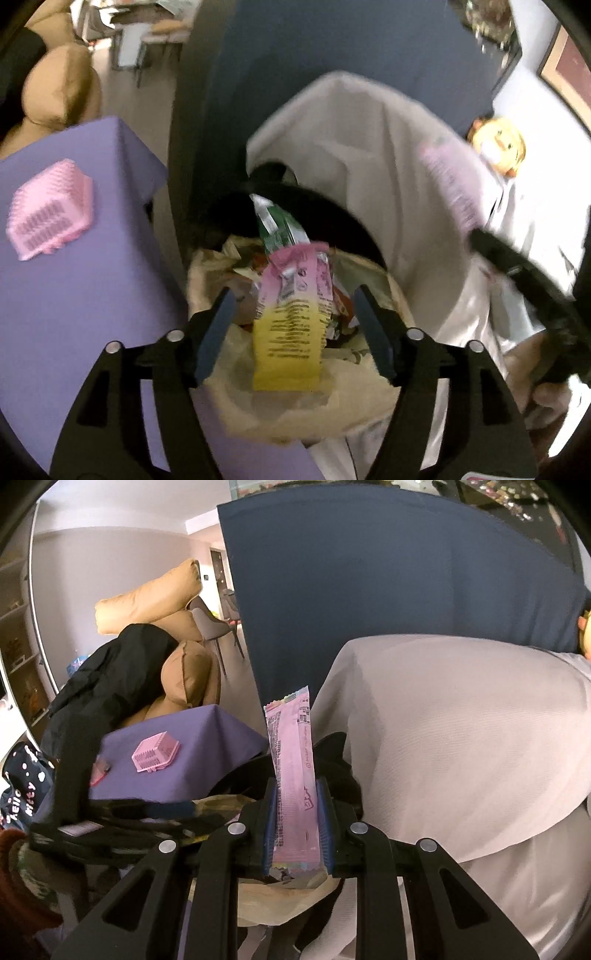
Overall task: Collect trash
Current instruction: 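Open both tools to drop the packets into the trash bag, then move both tools back from the trash bag over the table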
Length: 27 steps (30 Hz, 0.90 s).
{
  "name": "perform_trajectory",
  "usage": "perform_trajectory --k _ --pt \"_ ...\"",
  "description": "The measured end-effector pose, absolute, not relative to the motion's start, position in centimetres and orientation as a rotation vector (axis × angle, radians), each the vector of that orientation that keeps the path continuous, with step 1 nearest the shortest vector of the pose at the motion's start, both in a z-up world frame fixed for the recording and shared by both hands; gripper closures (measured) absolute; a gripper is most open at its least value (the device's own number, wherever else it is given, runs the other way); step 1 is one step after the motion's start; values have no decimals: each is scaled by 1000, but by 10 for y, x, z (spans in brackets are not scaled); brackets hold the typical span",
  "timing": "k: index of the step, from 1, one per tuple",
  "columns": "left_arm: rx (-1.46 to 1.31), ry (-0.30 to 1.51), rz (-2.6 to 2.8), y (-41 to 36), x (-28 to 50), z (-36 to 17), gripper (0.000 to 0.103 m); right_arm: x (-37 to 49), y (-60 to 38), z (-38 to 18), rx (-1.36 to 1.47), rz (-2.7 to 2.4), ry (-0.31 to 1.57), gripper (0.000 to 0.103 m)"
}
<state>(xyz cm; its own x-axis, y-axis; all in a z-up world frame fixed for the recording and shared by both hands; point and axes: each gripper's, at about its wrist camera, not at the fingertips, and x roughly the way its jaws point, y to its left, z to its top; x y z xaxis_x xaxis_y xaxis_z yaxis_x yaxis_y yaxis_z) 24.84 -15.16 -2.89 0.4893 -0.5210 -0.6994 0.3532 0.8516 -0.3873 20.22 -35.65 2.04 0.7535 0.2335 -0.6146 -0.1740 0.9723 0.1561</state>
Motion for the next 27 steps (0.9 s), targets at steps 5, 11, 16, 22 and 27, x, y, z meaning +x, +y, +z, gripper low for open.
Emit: perform_trajectory --k 5,11,16,22,27 --pt "-263 818 -444 -109 230 -5 34 225 -337 -13 114 283 778 83" --pt "-276 789 -291 -59 203 3 31 250 -301 -72 35 278 922 83" --pt "-242 770 -233 -32 173 3 25 252 -294 -93 17 263 987 83" --pt "-231 741 -184 -17 148 -2 11 245 -301 -86 63 276 999 66" --pt "-145 701 -123 -16 128 -3 10 220 -315 -54 114 243 908 40"
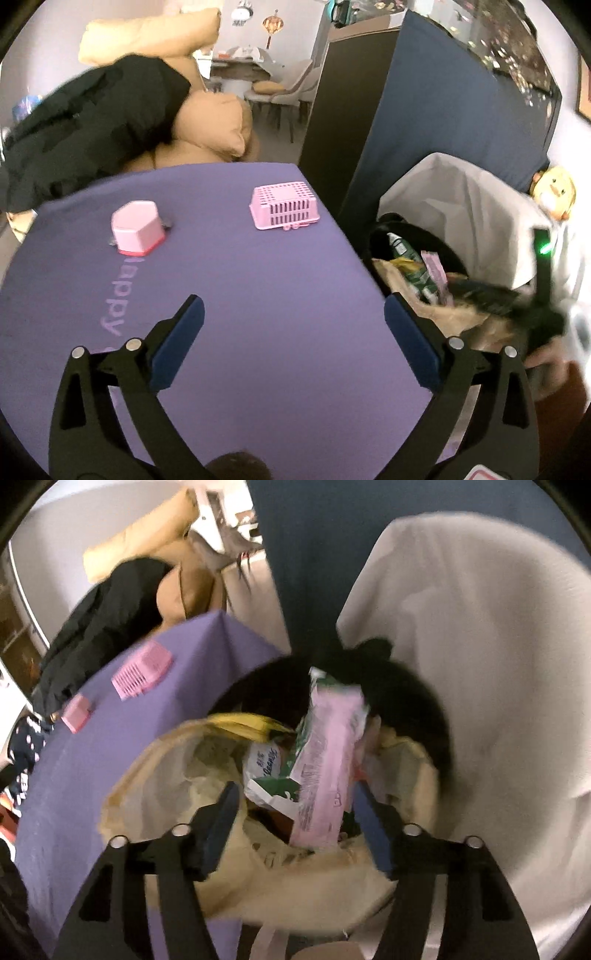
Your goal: Collect trash
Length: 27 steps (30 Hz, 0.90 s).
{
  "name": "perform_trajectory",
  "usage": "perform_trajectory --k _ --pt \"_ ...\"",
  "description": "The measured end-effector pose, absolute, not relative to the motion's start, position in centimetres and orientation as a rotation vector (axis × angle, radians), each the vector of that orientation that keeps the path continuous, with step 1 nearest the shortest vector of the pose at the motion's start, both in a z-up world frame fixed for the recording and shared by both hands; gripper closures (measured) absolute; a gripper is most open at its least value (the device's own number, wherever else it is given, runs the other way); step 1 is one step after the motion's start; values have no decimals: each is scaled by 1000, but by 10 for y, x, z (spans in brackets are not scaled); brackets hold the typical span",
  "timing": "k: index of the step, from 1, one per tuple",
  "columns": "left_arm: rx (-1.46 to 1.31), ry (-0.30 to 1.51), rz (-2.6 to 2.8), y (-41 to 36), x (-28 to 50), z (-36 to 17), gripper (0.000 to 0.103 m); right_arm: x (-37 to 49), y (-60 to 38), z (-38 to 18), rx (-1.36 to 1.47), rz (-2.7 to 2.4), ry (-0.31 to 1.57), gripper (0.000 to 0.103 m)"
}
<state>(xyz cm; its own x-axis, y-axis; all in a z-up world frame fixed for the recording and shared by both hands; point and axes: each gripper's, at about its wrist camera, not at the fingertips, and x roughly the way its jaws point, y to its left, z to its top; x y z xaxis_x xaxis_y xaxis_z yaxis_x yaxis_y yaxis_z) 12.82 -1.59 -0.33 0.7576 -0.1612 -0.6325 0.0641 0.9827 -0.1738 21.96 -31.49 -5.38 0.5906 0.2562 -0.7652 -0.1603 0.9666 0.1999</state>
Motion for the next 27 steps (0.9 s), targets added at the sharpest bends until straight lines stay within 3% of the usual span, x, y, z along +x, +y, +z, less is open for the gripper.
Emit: perform_trajectory --k 9,16,27 --pt "-63 604 -74 -28 72 4 10 130 -290 6 128 250 706 36" --pt "-50 556 9 -36 44 11 10 79 -252 4 31 284 643 36" --pt "-46 616 54 -36 57 0 10 86 -246 -14 31 264 674 36"
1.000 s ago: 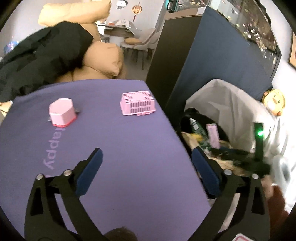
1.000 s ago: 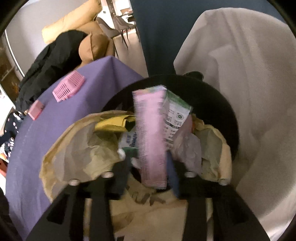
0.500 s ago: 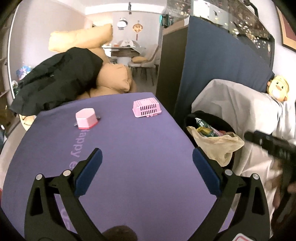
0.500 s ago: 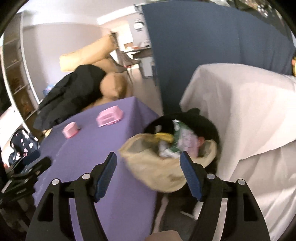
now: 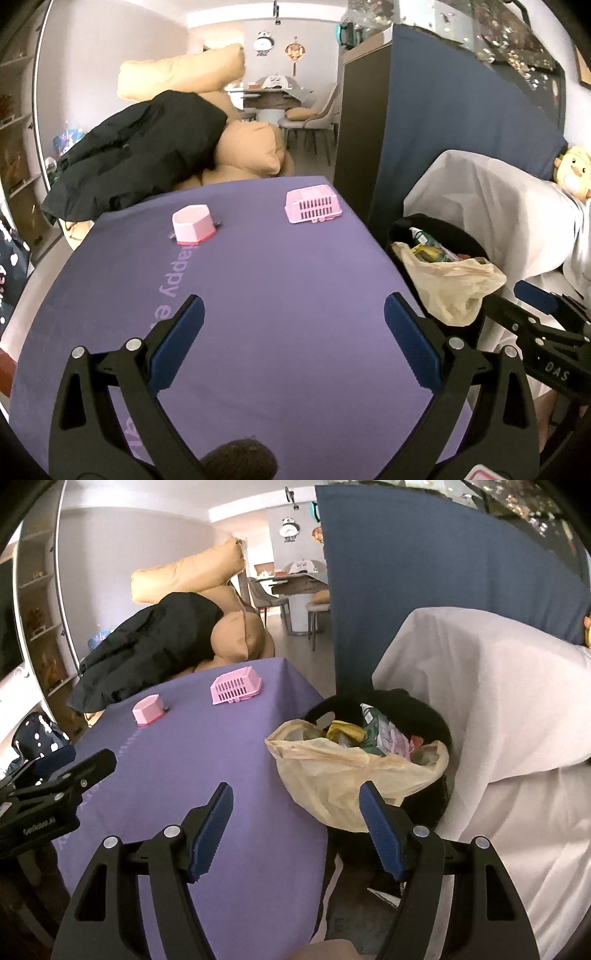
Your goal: Collect trash
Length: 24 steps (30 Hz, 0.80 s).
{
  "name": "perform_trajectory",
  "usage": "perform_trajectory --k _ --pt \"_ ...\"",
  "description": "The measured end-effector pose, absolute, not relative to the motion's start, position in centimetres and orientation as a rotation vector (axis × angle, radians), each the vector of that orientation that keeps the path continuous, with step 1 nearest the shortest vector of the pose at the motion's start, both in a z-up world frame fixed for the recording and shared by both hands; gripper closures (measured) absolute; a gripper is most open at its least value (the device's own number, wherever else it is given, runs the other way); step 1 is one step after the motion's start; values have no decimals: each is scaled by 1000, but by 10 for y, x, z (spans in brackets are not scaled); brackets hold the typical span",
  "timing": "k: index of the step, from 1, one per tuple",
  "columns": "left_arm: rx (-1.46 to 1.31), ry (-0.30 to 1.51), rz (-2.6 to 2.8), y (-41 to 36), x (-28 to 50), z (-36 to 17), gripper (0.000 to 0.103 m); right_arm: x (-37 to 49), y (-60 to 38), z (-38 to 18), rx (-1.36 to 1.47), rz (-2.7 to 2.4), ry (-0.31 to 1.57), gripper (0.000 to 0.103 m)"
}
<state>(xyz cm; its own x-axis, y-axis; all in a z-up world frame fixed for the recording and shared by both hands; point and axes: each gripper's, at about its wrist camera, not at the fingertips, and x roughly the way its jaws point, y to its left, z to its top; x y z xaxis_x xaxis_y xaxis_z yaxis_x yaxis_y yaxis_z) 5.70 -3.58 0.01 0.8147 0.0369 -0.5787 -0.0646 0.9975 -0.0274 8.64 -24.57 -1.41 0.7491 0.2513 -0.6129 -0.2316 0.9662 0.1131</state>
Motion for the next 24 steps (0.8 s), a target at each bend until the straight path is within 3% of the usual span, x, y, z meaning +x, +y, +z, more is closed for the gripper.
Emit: perform_trajectory --k 24 --pt "-41 629 61 -35 57 -3 10 80 -239 -11 10 257 643 36"
